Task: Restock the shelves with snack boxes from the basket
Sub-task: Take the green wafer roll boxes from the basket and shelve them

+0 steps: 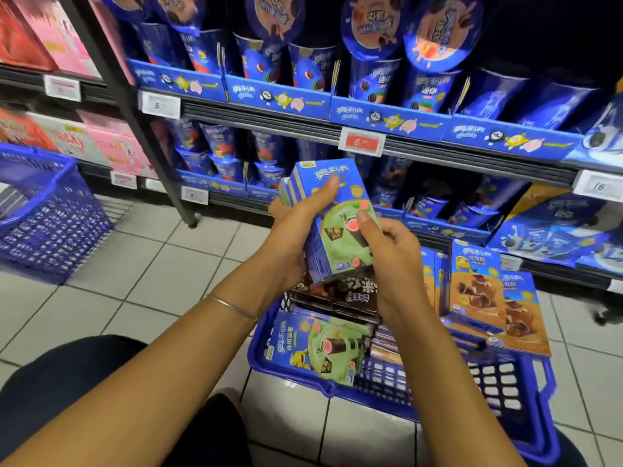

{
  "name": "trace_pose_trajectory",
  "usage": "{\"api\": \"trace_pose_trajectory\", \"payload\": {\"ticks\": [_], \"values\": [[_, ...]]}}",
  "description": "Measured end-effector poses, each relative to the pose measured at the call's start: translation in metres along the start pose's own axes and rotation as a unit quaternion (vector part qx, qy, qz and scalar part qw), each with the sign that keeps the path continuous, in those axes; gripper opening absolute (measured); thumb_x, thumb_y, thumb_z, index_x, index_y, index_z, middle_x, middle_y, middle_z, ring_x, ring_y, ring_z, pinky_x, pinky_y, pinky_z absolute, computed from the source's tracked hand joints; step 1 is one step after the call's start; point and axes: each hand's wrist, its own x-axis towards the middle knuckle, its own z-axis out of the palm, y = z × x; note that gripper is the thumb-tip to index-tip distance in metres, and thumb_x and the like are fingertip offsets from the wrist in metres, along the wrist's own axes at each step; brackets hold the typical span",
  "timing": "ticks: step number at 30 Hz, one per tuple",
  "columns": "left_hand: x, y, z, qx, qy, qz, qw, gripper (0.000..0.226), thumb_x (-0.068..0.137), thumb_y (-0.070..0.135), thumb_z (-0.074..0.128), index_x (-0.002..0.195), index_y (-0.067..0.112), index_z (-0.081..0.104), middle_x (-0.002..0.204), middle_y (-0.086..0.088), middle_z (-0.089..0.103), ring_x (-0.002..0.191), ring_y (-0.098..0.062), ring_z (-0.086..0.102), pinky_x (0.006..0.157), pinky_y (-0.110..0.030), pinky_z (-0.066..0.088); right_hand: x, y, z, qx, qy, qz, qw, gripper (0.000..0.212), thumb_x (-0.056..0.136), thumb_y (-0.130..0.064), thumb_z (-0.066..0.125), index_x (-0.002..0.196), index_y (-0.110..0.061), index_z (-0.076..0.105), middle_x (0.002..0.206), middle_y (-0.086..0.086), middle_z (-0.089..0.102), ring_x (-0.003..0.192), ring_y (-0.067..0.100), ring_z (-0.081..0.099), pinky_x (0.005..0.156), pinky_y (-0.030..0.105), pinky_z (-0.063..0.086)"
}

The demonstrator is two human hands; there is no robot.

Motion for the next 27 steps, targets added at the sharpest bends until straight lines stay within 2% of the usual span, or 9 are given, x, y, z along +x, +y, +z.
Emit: {"api": "trace_pose_trajectory", "payload": {"ticks": [3, 6, 9, 12, 14, 15, 21, 24, 27], "values": [[0.000, -0.001, -0.001, 0.017, 0.024, 0.027, 0.999, 0.081, 0.080, 0.015, 0.090, 0.147, 0.001, 0.045, 0.123, -0.023, 0.074, 0.101, -0.040, 0.078, 0.083, -0.058, 0.065, 0.002, 0.001, -0.003, 0.010, -0.010, 0.002, 1.000, 0.044, 0.093, -0.054, 0.063, 0.105, -0.012, 0.069, 0.098, 0.005, 0.078, 0.099, 0.029, 0.073, 0.090, 0.053, 0.054], [0.004, 0.005, -0.005, -0.002, 0.033, 0.036, 0.999, 0.071, 0.088, 0.011, 0.082, 0.148, 0.001, 0.045, 0.126, -0.024, 0.072, 0.104, -0.041, 0.077, 0.080, -0.054, 0.065, 0.004, 0.020, -0.010, 0.015, -0.003, 0.058, 0.998, 0.058, 0.100, -0.063, 0.041, 0.114, -0.014, 0.069, 0.106, 0.004, 0.076, 0.100, 0.024, 0.073, 0.096, 0.051, 0.055], [0.006, 0.011, -0.008, -0.031, 0.034, 0.031, 0.998, 0.072, 0.090, 0.013, 0.080, 0.151, 0.003, 0.044, 0.133, -0.024, 0.069, 0.111, -0.043, 0.074, 0.092, -0.064, 0.061, -0.007, 0.058, -0.022, -0.200, -0.030, 0.026, 0.979, 0.051, 0.102, -0.053, 0.045, 0.095, -0.008, 0.068, 0.098, 0.014, 0.071, 0.096, 0.032, 0.068, 0.094, 0.056, 0.052], [0.006, 0.014, -0.008, -0.032, 0.046, 0.034, 0.998, 0.072, 0.089, 0.014, 0.081, 0.151, 0.004, 0.045, 0.131, -0.023, 0.071, 0.108, -0.041, 0.076, 0.090, -0.063, 0.061, -0.021, 0.100, -0.029, -0.406, -0.189, 0.033, 0.893, 0.030, 0.095, -0.046, 0.063, 0.101, -0.016, 0.067, 0.107, -0.002, 0.069, 0.105, 0.023, 0.065, 0.092, 0.040, 0.053], [0.006, 0.014, -0.007, -0.033, 0.038, 0.030, 0.998, 0.072, 0.090, 0.013, 0.081, 0.151, 0.004, 0.045, 0.130, -0.023, 0.071, 0.108, -0.041, 0.076, 0.088, -0.062, 0.063, -0.027, 0.118, -0.030, -0.555, -0.244, 0.019, 0.795, 0.044, 0.088, -0.052, 0.065, 0.123, -0.026, 0.059, 0.127, -0.005, 0.061, 0.120, 0.022, 0.056, 0.101, 0.038, 0.045], [0.005, 0.013, -0.006, -0.032, 0.035, 0.027, 0.999, 0.072, 0.090, 0.014, 0.081, 0.152, 0.004, 0.044, 0.130, -0.023, 0.071, 0.108, -0.041, 0.076, 0.089, -0.062, 0.063, -0.027, 0.123, -0.030, -0.592, -0.244, 0.006, 0.768, 0.050, 0.085, -0.052, 0.066, 0.128, -0.028, 0.056, 0.131, -0.004, 0.059, 0.123, 0.023, 0.053, 0.103, 0.038, 0.041], [0.002, 0.012, 0.000, -0.023, 0.008, 0.005, 1.000, 0.072, 0.092, 0.018, 0.079, 0.153, 0.007, 0.044, 0.135, -0.021, 0.069, 0.115, -0.042, 0.073, 0.096, -0.065, 0.059, -0.025, 0.111, -0.042, -0.520, -0.227, 0.017, 0.823, 0.042, 0.072, -0.039, 0.081, 0.097, -0.033, 0.047, 0.097, -0.010, 0.066, 0.092, 0.019, 0.062, 0.082, 0.037, 0.049], [-0.002, 0.015, 0.002, -0.022, -0.008, -0.010, 1.000, 0.068, 0.093, 0.019, 0.076, 0.153, 0.006, 0.045, 0.139, -0.022, 0.066, 0.121, -0.044, 0.069, 0.103, -0.066, 0.055, -0.017, 0.095, -0.054, -0.435, -0.194, 0.045, 0.878, 0.041, 0.072, -0.036, 0.086, 0.094, -0.030, 0.051, 0.092, -0.008, 0.066, 0.083, 0.016, 0.065, 0.074, 0.038, 0.052], [-0.001, 0.017, 0.003, -0.017, -0.044, -0.013, 0.999, 0.036, 0.096, 0.019, 0.069, 0.129, 0.003, 0.064, 0.121, -0.019, 0.073, 0.108, -0.040, 0.073, 0.098, -0.057, 0.059, -0.008, 0.084, -0.060, -0.241, -0.143, 0.094, 0.955, 0.038, 0.075, -0.025, 0.089, 0.097, -0.023, 0.058, 0.095, 0.004, 0.070, 0.080, 0.015, 0.072, 0.067, 0.033, 0.058]]}}
